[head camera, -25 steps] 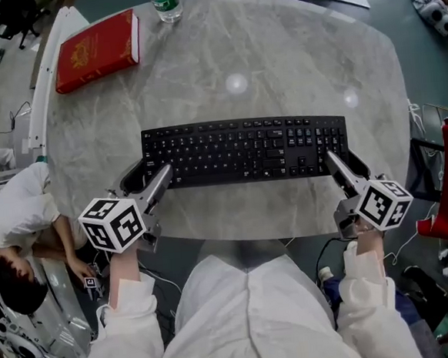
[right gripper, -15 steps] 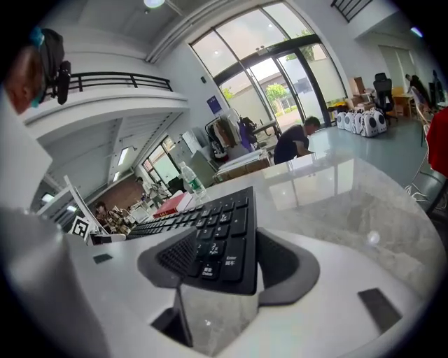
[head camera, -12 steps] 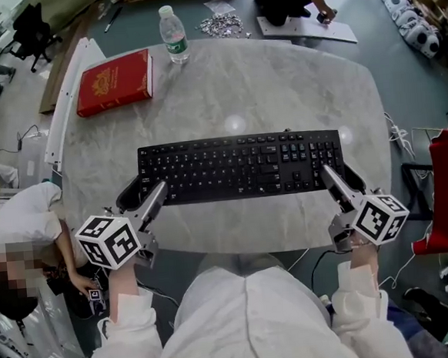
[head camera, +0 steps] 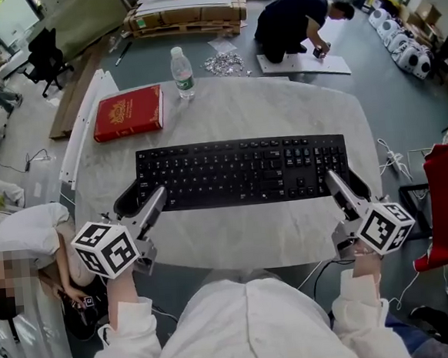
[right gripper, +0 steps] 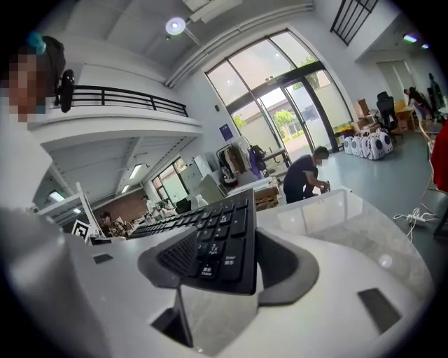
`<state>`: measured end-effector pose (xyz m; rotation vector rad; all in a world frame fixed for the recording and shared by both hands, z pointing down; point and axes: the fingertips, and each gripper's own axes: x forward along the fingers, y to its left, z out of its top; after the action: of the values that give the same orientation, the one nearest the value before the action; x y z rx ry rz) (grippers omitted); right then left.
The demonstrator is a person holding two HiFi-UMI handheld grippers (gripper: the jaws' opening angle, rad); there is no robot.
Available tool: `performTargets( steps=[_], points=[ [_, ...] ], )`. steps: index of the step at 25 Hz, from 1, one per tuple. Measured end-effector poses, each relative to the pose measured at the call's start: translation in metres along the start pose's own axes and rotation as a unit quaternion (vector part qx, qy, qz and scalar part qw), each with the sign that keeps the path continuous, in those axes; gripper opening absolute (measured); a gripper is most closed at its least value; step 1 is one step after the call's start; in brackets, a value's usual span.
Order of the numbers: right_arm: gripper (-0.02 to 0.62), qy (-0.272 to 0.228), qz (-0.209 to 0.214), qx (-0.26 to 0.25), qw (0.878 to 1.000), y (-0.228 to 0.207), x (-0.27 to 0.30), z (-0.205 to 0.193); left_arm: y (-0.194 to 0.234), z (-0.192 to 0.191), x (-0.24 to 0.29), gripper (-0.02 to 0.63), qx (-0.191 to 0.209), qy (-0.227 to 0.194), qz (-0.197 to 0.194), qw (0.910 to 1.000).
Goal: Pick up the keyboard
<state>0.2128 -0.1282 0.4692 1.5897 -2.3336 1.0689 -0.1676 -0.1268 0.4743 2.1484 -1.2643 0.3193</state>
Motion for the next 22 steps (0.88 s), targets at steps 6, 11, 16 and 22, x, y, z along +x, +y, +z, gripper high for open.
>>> performTargets(
  steps=[6, 11, 16, 22],
  points=[
    [0.275, -0.044, 0.024, -0.022, 0.998, 0.019, -0.010, 0.021, -0.003, 0.009, -0.007, 0.265, 0.003, -0.034, -0.017, 0.9993],
    [0.275, -0.061, 0.031, -0.043, 0.997, 0.041, -0.022, 0.031, -0.008, 0.023, -0.026, 0.265, 0.003, -0.055, -0.024, 0.9982],
    [0.275, -0.078, 0.021, -0.047, 0.996, 0.032, -0.019, 0.025, -0.008, 0.021, -0.018, 0.265, 0.021, -0.067, -0.020, 0.9974],
    [0.275, -0.089, 0.024, -0.045, 0.995, 0.034, -0.017, 0.022, -0.004, 0.021, -0.015, 0.265, 0.023, -0.075, -0.030, 0.9965]
  ],
)
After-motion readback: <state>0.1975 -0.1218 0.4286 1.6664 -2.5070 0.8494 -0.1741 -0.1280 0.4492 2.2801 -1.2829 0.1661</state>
